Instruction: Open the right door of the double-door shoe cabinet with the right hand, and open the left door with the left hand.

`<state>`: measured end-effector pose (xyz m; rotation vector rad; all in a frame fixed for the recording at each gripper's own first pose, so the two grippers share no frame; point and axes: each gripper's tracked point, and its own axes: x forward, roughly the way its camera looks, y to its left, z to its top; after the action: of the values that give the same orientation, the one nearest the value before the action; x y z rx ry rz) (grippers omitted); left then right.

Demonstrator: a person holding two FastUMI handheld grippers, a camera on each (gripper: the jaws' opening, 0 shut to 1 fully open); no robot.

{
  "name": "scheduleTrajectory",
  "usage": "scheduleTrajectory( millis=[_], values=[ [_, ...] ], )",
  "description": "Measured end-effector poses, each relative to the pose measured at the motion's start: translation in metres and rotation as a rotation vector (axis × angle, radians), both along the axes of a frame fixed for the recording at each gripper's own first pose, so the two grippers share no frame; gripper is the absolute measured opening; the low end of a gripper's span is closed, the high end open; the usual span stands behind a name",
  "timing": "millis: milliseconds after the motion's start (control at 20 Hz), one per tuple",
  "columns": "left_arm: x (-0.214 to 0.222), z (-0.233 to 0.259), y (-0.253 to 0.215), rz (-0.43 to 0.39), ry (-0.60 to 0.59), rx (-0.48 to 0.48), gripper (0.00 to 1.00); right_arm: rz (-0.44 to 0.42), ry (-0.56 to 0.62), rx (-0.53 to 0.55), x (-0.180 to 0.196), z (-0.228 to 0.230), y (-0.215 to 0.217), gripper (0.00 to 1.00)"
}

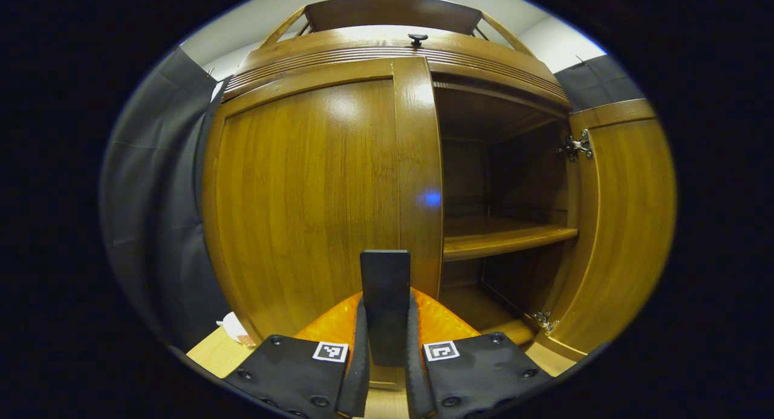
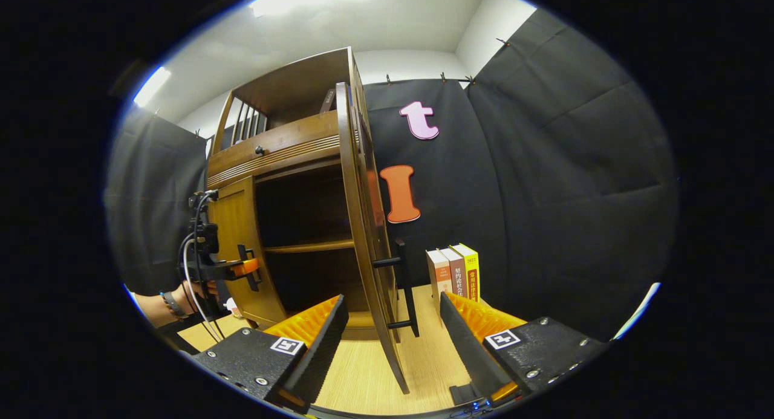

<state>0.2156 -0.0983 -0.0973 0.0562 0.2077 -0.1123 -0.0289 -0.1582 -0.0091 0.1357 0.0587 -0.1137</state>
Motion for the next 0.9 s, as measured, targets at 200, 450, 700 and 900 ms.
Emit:
scheduleTrajectory(
  millis=[200, 450, 700, 900],
  values=[
    [-0.047, 0.011, 0.027, 0.046, 0.008, 0.015, 0.30, -0.037, 0.022, -0.042, -0.004, 0.002, -0.003, 0.94],
    [-0.090, 0.025, 0.064, 0.064, -0.023, -0.003, 0.29, -0.014, -0.022, -0.094, -0.008, 0.022, 0.012, 0.93],
    [-0.131, 0.037, 0.128, 0.156, -0.062, 0.056, 0.24, 0.026, -0.025, -0.096, -0.004, 0.021, 0.036, 0.93],
    [-0.150, 0.036, 0.196, 0.245, -0.075, 0.064, 0.14, 0.051, -0.058, -0.104, -0.001, 0.024, 0.048, 0.93]
  ],
)
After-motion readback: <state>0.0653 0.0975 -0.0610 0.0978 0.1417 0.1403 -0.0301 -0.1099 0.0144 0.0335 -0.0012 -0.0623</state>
